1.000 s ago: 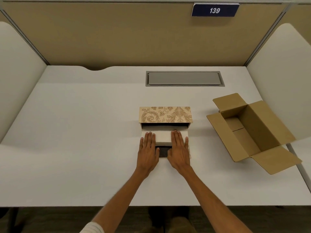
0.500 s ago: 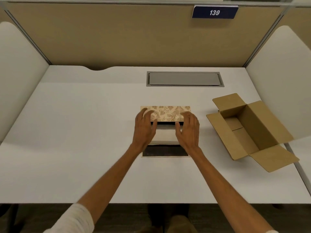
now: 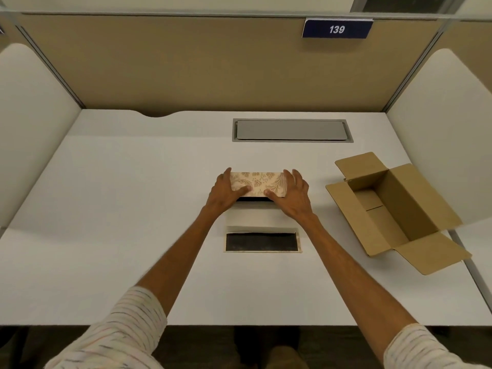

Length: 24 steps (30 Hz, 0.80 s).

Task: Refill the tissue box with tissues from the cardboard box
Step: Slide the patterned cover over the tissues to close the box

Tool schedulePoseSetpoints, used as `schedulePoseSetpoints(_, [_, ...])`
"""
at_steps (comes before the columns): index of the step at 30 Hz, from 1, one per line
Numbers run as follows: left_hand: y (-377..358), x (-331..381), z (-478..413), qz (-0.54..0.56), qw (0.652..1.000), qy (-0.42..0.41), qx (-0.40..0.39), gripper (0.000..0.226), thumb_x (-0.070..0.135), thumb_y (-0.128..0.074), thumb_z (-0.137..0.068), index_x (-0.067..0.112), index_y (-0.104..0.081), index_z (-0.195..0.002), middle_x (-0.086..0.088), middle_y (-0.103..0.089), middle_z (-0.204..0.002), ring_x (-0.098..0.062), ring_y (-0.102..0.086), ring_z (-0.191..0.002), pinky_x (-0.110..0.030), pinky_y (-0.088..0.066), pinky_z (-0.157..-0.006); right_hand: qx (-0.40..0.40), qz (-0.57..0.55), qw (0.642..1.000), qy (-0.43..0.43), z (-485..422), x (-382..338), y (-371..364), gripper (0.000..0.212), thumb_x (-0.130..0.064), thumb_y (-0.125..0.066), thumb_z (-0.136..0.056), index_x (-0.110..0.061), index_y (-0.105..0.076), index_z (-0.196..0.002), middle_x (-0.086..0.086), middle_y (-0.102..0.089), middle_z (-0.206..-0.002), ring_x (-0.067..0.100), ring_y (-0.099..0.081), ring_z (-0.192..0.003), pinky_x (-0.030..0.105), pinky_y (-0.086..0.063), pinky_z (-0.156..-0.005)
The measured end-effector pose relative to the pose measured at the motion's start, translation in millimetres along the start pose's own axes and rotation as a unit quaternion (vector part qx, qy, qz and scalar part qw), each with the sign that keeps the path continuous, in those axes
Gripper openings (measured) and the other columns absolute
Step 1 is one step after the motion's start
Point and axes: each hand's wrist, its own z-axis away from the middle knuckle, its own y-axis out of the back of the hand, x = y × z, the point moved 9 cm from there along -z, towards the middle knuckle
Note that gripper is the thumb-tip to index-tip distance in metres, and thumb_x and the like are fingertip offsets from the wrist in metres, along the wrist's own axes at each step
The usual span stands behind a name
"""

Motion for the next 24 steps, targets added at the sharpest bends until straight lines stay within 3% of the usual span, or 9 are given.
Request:
schedulePoseSetpoints(3, [5.3, 2.5, 1.3, 0.008, 1.0, -0.013, 0.016, 0.092, 0.047, -0.074, -0.081, 0.009, -0.026, -0.15, -0.015, -0.041, -0.15, -0.033, -0.045, -0.134, -0.047, -0.04, -0.11, 0.022, -0.012, 1.0, 0.01, 2.9, -2.4, 2.9, 0.092, -0.059, -0.066, -0.08, -0.016, -0.026, -0.151, 0.01, -0.02, -0.16, 0.033, -0.022, -0.144, 0.051, -0.033, -0.113])
schedulePoseSetpoints(12, [7.8, -4.5, 16.1, 0.077, 0.996, -0.023, 0.043, 0.089, 0.039, -0.082, -0.076, 0.009, -0.035, -0.145, -0.01, -0.054, -0.14, -0.028, -0.055, -0.125, -0.044, -0.046, -0.107, 0.081, -0.051, 0.994, 0.044, 30.2, -2.2, 4.4, 0.091, -0.055, -0.069, -0.08, -0.019, -0.027, -0.151, 0.01, -0.019, -0.161, 0.032, -0.019, -0.146, 0.051, -0.031, -0.113])
schedulePoseSetpoints(14, [7.5, -6.3, 24.8, 0.087, 0.994, -0.032, 0.054, 0.087, 0.039, -0.082, -0.075, 0.012, -0.037, -0.144, -0.008, -0.055, -0.138, -0.025, -0.056, -0.122, -0.037, -0.048, -0.102, 0.101, -0.056, 0.992, 0.047, 40.3, -0.9, 3.5, 0.092, -0.056, -0.07, -0.078, -0.021, -0.027, -0.151, 0.01, -0.019, -0.161, 0.03, -0.02, -0.145, 0.05, -0.035, -0.111])
schedulePoseSetpoints(20, [4.1, -12.6, 57.7, 0.124, 0.986, -0.066, 0.094, 0.075, 0.035, -0.083, -0.075, 0.023, -0.039, -0.135, 0.007, -0.051, -0.125, -0.009, -0.054, -0.111, 0.0, -0.046, -0.072, 0.134, -0.062, 0.988, 0.052, 67.4, 5.1, -0.8, 0.097, -0.058, -0.072, -0.075, -0.027, -0.024, -0.152, 0.011, -0.011, -0.161, 0.03, -0.02, -0.144, 0.047, -0.042, -0.105])
schedulePoseSetpoints(24, [3.3, -14.0, 78.7, 0.122, 0.981, -0.092, 0.115, 0.07, 0.032, -0.084, -0.074, 0.026, -0.039, -0.127, 0.012, -0.043, -0.123, -0.006, -0.048, -0.11, 0.008, -0.04, -0.073, 0.144, -0.06, 0.986, 0.053, 87.5, 10.0, -6.7, 0.097, -0.056, -0.073, -0.075, -0.029, -0.021, -0.153, 0.012, -0.007, -0.161, 0.03, -0.018, -0.145, 0.049, -0.043, -0.106])
